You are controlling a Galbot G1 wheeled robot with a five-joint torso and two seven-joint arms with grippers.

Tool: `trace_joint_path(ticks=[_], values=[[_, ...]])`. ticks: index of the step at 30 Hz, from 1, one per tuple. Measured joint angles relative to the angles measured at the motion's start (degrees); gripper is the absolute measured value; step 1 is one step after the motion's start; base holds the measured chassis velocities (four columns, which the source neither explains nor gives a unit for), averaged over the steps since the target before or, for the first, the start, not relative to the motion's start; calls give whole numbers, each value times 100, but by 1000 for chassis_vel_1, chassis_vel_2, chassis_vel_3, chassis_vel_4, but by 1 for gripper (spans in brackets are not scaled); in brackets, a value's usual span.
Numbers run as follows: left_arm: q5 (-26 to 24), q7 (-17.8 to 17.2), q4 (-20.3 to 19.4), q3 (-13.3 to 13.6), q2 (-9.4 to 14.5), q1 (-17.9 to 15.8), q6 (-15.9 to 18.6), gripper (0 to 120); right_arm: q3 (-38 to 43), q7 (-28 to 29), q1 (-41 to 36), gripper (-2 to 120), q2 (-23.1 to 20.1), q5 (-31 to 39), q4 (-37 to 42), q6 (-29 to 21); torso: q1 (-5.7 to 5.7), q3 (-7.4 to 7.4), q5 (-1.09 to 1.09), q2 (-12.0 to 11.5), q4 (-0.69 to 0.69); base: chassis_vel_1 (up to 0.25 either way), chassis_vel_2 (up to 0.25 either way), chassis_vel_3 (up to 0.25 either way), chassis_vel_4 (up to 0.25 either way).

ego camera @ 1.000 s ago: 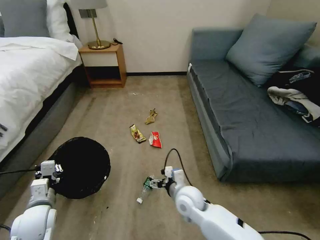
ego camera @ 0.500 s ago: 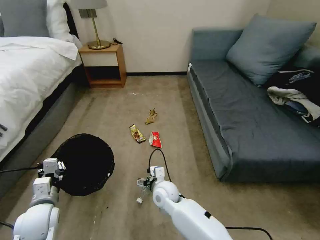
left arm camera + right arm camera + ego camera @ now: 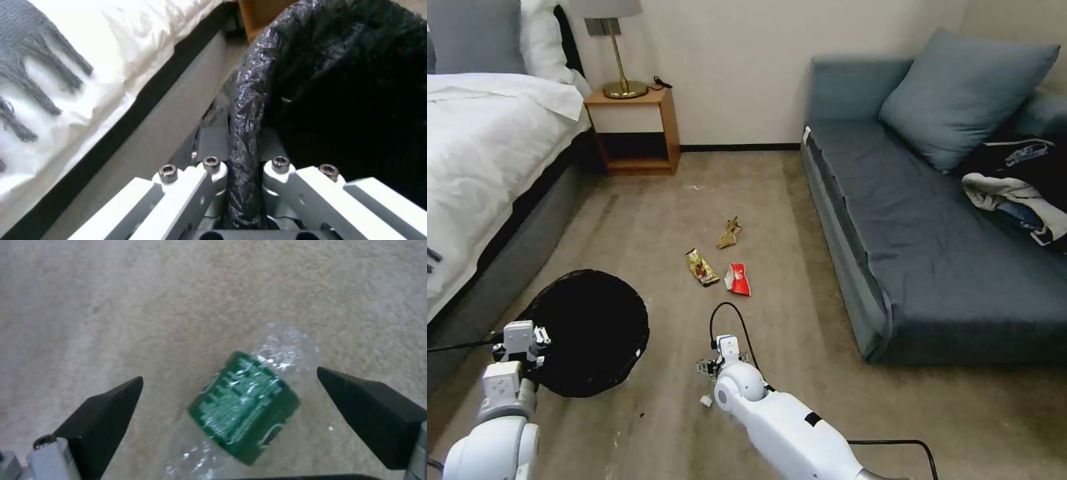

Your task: Pick up the trash bin, then pick up the garbage on the floor and place it into the trash bin.

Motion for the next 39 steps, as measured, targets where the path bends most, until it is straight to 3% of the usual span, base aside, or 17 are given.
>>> trace_joint_path(ticks=[6, 19, 24, 27, 32, 34, 36, 39], values=[[49, -1, -23, 10, -57, 4, -24, 5, 72, -2, -109, 82, 28, -271, -111, -55, 0, 0, 1, 0, 0, 0, 0, 0, 0], [112, -6, -41, 52, -117, 2, -27, 5, -73, -202, -355, 32, -401, -534, 343, -73, 0, 0, 1, 0, 0, 0, 0, 0, 0], [114, -6, -42, 67, -125, 2, -29, 5, -79, -249, -380, 21, -529, -638, 503, -9, 0, 0, 1, 0, 0, 0, 0, 0, 0], [61, -6, -61, 108, -129, 17, -29, 5, -61, -350, -381, 13, -777, -688, 947, 183, 0, 0, 2, 0, 0, 0, 0, 0, 0], [-179, 64, -84, 224, -158, 88, -3, 5, 76, -616, -400, 0, -1346, -251, 2341, 855, 0, 0, 1, 0, -1, 0, 0, 0, 0], [-343, 102, -109, 281, -188, 129, 53, 5, 92, -776, -436, 0, -1525, 220, 3085, 1129, 0, 0, 2, 0, -1, 0, 0, 0, 0], [-388, 122, -116, 304, -211, 139, 76, 5, 79, -897, -445, 0, -1581, 371, 3345, 1291, -1, 0, 2, 0, -1, 0, 0, 0, 0], [-594, 170, -167, 356, -311, 142, 176, 5, -137, -1579, -428, 0, -1676, 615, 3896, 1888, 0, 0, 2, 0, 0, 0, 0, 0, 0]])
